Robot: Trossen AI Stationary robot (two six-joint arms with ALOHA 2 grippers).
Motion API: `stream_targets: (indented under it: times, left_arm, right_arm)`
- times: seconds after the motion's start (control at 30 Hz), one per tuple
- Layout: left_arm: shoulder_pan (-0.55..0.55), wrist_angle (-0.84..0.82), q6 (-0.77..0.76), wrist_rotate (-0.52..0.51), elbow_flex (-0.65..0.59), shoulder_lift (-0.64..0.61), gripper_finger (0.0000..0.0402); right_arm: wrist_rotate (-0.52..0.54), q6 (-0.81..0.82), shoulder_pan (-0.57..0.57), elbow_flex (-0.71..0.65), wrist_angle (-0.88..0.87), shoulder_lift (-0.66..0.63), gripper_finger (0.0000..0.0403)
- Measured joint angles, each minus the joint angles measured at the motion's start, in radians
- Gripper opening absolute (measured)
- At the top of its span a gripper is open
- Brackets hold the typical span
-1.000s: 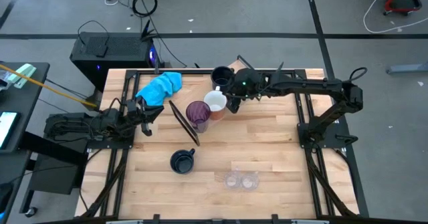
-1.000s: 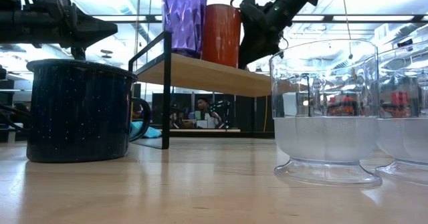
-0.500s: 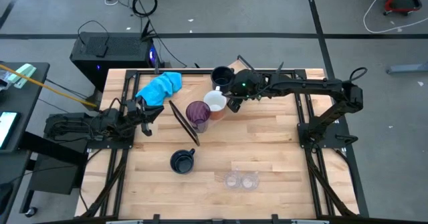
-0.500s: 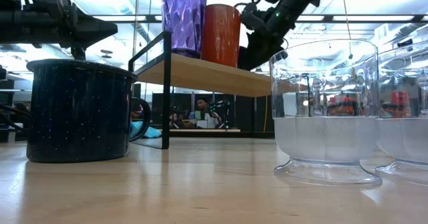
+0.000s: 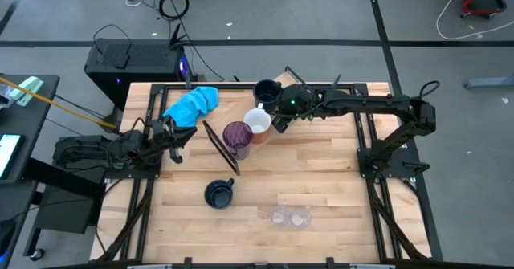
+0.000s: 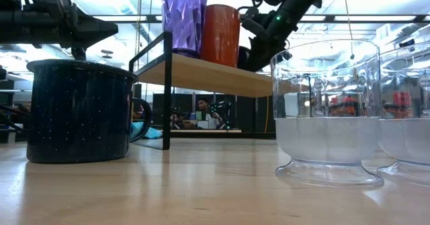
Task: Stack small to large cups/mugs on shelf
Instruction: Put the right dark blue mug on the shelf, then put the dark blue mug on the shelf
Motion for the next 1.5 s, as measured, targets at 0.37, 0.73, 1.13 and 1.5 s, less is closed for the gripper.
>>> stream_targets:
  times: [0.37,0.73,1.13,1.5]
  left_arm:
    - [0.0,0.0,0.0,0.0,0.0,0.0,0.0032]
    - [0.0,0.0,0.0,0.0,0.0,0.0,0.0039]
    - [0.0,0.0,0.0,0.0,0.0,0.0,0.003]
    - [0.0,0.0,0.0,0.0,0.0,0.0,0.004]
  right_arm:
    - [0.003,-0.029,-0.007,0.0,0.023,-0.008,0.0089]
    - [0.004,-0.036,-0.008,0.0,0.03,-0.009,0.0072]
    - [0.018,0.077,-0.008,0.0,-0.119,-0.094,0.0063]
    - [-0.023,0.32,0.267,0.0,-0.174,-0.198,0.0056]
